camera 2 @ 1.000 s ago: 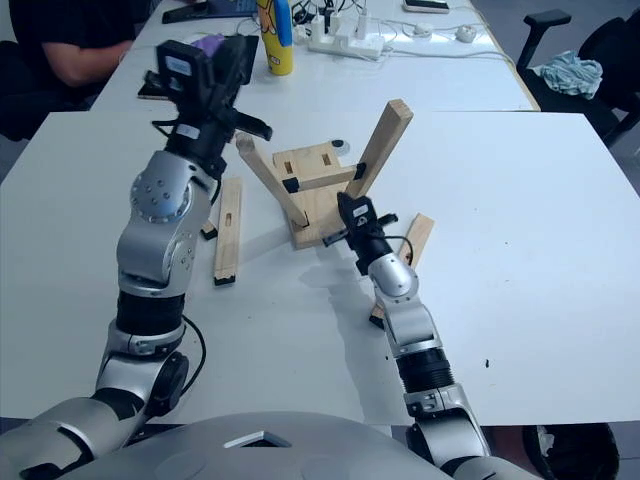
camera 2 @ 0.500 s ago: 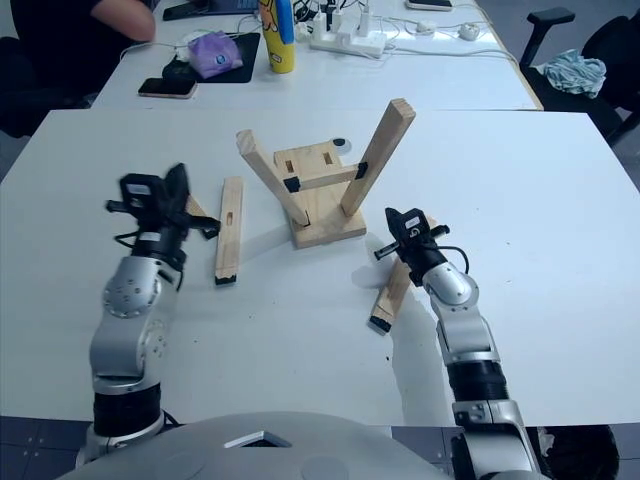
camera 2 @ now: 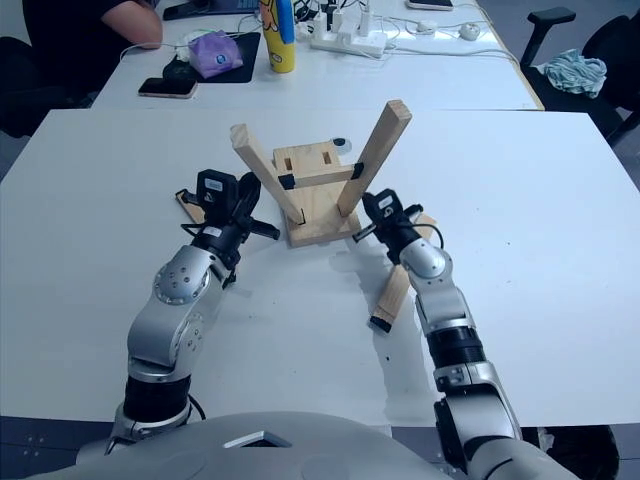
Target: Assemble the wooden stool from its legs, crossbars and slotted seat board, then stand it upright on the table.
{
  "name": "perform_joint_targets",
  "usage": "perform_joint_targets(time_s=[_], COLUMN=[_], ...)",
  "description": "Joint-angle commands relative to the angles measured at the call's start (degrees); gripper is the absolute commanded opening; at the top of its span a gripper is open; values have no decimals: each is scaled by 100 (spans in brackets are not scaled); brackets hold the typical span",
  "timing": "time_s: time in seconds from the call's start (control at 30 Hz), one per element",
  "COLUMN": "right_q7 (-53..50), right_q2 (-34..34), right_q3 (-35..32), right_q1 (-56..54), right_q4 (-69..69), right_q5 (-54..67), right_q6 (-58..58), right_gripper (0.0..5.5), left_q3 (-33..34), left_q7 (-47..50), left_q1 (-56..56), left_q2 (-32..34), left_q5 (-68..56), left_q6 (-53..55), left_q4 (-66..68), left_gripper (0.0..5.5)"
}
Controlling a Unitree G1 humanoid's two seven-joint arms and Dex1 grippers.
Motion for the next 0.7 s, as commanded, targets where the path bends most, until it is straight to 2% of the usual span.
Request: perform_joint_targets(time_s=[0.03,0.17,0.37,0.5,0.7], right_q7=[146,142,-43,-56,196], right_q2=[16,-22,-373,-368,-218], right_q3=[154,198,26,-2,-192], right_q1=[173,226,28,-328,-288], right_q4=[-329,-376,374,820,494], right_q5=[-2,-89,-422,-396,95], right_q6=[28,177,609,538,444], right_gripper=[0,0,0,0,0], left_q3=[96,198,231,64,-277], left_q7=[6,-6,47,-37,-204], left_q1=[-115,-85,54,176,235], left_q2=[5,49,28,85,172], left_q5=[21,4,24,37,99], left_q6=[30,28,40,261,698], left_q4=[225,371,469,602,918], left_gripper=[2,2,2,2,2])
